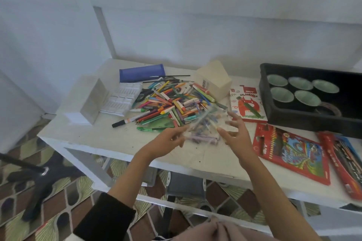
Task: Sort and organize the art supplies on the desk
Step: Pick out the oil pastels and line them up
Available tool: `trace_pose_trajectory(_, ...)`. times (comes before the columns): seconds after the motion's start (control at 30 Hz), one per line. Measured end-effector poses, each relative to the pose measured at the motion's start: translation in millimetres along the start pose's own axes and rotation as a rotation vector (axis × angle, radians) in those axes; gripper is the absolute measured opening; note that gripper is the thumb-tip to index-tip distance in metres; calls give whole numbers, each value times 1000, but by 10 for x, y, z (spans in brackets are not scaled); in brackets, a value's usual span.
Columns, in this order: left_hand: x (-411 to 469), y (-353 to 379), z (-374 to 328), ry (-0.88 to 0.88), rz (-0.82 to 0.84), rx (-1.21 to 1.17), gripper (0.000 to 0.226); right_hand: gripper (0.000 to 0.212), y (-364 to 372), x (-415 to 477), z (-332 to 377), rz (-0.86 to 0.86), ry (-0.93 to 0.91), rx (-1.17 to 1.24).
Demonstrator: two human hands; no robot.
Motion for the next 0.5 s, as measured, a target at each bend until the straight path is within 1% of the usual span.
trace_pose_trajectory(0.07,0,-10,-5,18,66,16,39,55,-12,-15,19,1,-38,-34)
trace_pose_trajectory(0.17,-8,-7,-17,59,93,24,37,39,21,-37,27,125,-29,-96)
trace_pose_trajectory(0.23,0,-25,22,65,46,3,36,30,74,-61,0,155,8,-75)
trace_pose_trajectory(0.33,-12,-94,87,58,-66,-58,35,23,129,-91,-71,52,66,6)
trace_pose_trajectory(0.4,-59,-137,137,57,-87,-61,49,19,171,-121,-117,-1,119,96)
trace_pose_trajectory(0.5,-162,-187,260,17,-36,11,80,15,258,-178,-171,-40,190,184)
Point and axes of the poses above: each hand's wrist, its own x-axis towards the middle knuckle, its own y-axis out of the palm, z = x × y, the point moved 3 cm from there along x, towards the middle knuckle, and after that the axes turned 9 degrees about -x, right-handed, at the moved point
